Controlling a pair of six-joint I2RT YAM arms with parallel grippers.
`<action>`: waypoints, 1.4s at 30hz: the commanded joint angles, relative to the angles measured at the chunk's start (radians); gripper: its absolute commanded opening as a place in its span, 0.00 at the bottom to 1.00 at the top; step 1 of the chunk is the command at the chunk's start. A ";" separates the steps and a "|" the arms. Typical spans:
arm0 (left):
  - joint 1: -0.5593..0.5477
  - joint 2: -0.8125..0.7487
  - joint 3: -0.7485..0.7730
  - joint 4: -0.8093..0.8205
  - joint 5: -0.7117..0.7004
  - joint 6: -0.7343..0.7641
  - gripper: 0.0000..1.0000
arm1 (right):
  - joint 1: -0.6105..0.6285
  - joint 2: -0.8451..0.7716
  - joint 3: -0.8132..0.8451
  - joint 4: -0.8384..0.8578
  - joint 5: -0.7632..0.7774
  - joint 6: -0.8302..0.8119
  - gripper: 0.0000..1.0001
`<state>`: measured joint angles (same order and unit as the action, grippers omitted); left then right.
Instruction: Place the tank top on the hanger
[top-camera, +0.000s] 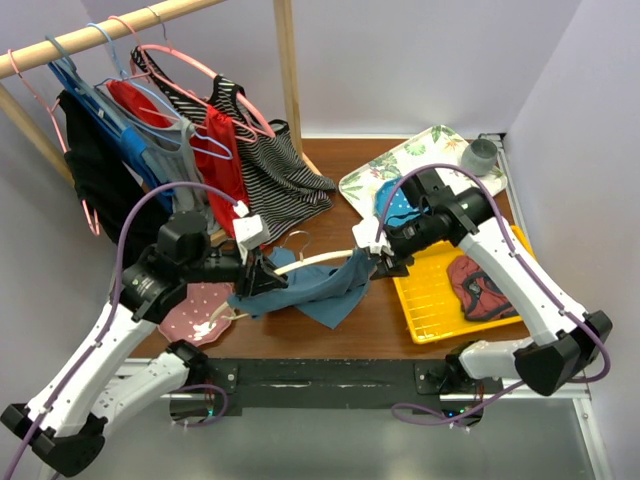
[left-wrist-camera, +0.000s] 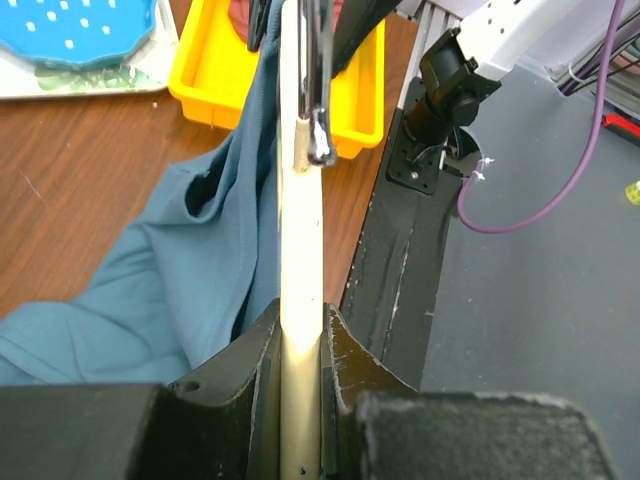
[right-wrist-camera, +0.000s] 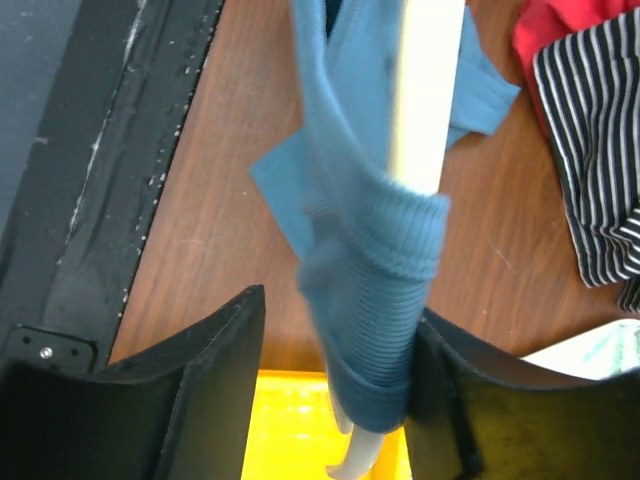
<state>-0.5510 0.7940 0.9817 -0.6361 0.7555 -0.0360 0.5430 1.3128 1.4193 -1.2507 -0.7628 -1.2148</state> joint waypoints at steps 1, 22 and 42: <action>0.011 -0.065 -0.017 0.197 -0.013 -0.053 0.00 | 0.005 -0.034 -0.045 0.010 -0.061 0.073 0.61; 0.011 -0.188 0.027 0.133 -0.392 -0.045 0.77 | -0.303 -0.044 0.098 -0.072 -0.072 0.317 0.00; 0.011 -0.398 -0.034 0.032 -0.663 -0.042 0.94 | -0.577 0.140 0.739 0.388 0.028 0.823 0.00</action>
<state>-0.5426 0.4232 0.9565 -0.6189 0.1230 -0.0673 -0.0330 1.3804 2.0060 -1.0924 -0.6754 -0.5919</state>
